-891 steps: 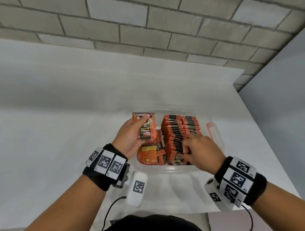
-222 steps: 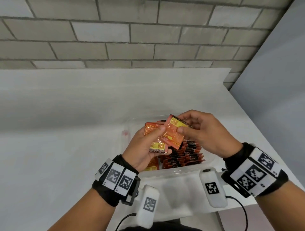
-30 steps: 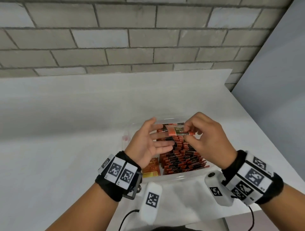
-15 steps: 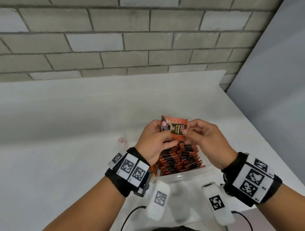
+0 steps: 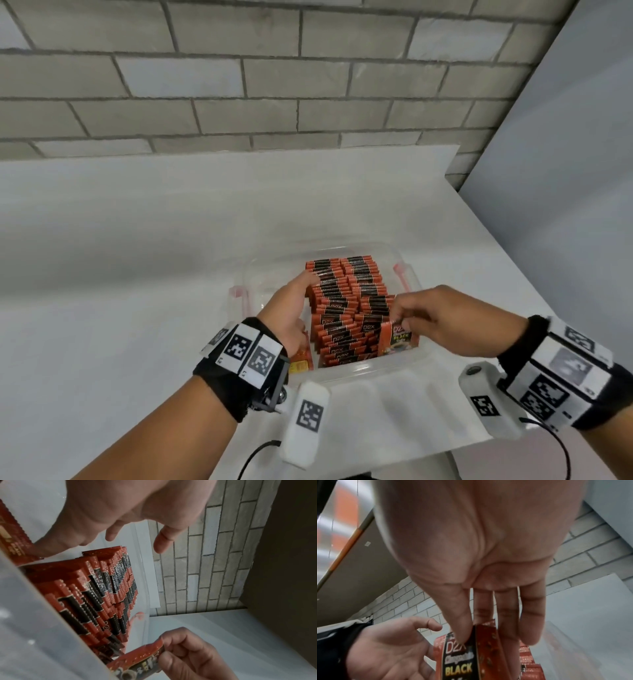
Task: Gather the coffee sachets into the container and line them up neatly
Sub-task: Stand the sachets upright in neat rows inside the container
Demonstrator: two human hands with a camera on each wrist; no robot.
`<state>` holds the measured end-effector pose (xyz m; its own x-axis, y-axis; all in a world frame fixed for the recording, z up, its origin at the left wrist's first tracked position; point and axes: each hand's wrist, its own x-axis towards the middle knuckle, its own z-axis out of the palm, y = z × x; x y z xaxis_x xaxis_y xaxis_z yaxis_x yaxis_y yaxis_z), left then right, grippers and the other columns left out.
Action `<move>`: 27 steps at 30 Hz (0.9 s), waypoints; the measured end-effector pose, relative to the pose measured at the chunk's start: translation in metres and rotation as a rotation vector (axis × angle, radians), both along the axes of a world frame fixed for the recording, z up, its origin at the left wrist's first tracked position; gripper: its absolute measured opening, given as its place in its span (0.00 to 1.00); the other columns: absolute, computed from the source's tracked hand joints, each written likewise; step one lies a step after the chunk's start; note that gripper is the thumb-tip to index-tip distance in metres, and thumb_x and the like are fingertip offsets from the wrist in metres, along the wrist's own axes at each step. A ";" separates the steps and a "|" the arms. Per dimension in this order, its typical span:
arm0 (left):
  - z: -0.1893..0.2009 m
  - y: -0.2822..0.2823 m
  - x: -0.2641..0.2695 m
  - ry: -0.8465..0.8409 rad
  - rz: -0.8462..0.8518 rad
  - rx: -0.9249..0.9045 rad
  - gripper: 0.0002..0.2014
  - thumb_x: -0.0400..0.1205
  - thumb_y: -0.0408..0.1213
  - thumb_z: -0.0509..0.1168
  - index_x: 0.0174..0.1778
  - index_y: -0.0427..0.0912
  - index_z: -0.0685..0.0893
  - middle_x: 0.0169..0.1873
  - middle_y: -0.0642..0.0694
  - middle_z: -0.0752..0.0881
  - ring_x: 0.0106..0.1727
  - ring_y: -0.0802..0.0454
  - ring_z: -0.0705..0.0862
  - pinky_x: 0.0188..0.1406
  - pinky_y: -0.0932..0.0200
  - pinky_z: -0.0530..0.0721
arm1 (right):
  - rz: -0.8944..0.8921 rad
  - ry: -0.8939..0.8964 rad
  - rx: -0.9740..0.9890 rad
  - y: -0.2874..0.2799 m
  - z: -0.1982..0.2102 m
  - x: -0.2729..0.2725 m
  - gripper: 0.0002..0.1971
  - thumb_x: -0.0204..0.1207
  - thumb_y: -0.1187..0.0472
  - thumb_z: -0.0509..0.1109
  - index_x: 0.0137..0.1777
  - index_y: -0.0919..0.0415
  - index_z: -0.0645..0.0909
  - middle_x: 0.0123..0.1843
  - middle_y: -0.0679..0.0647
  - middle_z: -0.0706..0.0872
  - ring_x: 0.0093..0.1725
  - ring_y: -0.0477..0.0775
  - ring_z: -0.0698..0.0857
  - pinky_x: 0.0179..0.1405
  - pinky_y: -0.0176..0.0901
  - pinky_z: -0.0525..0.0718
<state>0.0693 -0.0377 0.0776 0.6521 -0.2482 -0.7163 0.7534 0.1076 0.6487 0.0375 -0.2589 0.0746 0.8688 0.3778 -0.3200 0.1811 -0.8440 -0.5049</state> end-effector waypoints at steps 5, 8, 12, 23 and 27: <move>-0.004 -0.006 -0.001 0.034 -0.005 -0.009 0.10 0.85 0.42 0.58 0.38 0.45 0.73 0.37 0.44 0.78 0.41 0.41 0.80 0.50 0.43 0.77 | 0.033 0.020 -0.045 0.001 0.000 0.003 0.10 0.83 0.63 0.62 0.47 0.46 0.78 0.41 0.43 0.86 0.37 0.37 0.83 0.38 0.25 0.76; -0.007 -0.005 0.002 0.051 0.003 -0.009 0.10 0.85 0.42 0.58 0.38 0.45 0.73 0.39 0.43 0.78 0.43 0.40 0.80 0.62 0.35 0.74 | 0.017 0.022 -0.019 -0.002 0.007 0.006 0.08 0.83 0.64 0.62 0.49 0.50 0.81 0.40 0.43 0.86 0.36 0.38 0.82 0.38 0.25 0.76; -0.010 -0.005 0.003 0.068 0.019 -0.022 0.07 0.85 0.41 0.59 0.41 0.46 0.73 0.43 0.44 0.76 0.54 0.34 0.79 0.71 0.25 0.65 | 0.050 0.059 -0.066 0.001 0.002 0.007 0.09 0.82 0.63 0.63 0.45 0.47 0.79 0.37 0.41 0.83 0.35 0.38 0.81 0.37 0.26 0.75; -0.010 -0.006 0.001 0.050 -0.010 0.021 0.09 0.85 0.42 0.59 0.39 0.47 0.73 0.37 0.46 0.79 0.40 0.42 0.80 0.54 0.38 0.73 | 0.099 -0.028 -0.300 0.019 -0.023 0.003 0.11 0.77 0.66 0.66 0.51 0.54 0.88 0.51 0.48 0.86 0.49 0.46 0.83 0.49 0.38 0.80; -0.014 -0.004 0.003 0.058 -0.010 0.003 0.07 0.84 0.43 0.60 0.41 0.48 0.74 0.40 0.45 0.79 0.44 0.39 0.81 0.56 0.36 0.73 | 0.149 -0.036 -0.364 0.027 -0.021 0.007 0.10 0.76 0.69 0.67 0.49 0.55 0.86 0.49 0.48 0.88 0.46 0.47 0.84 0.43 0.35 0.78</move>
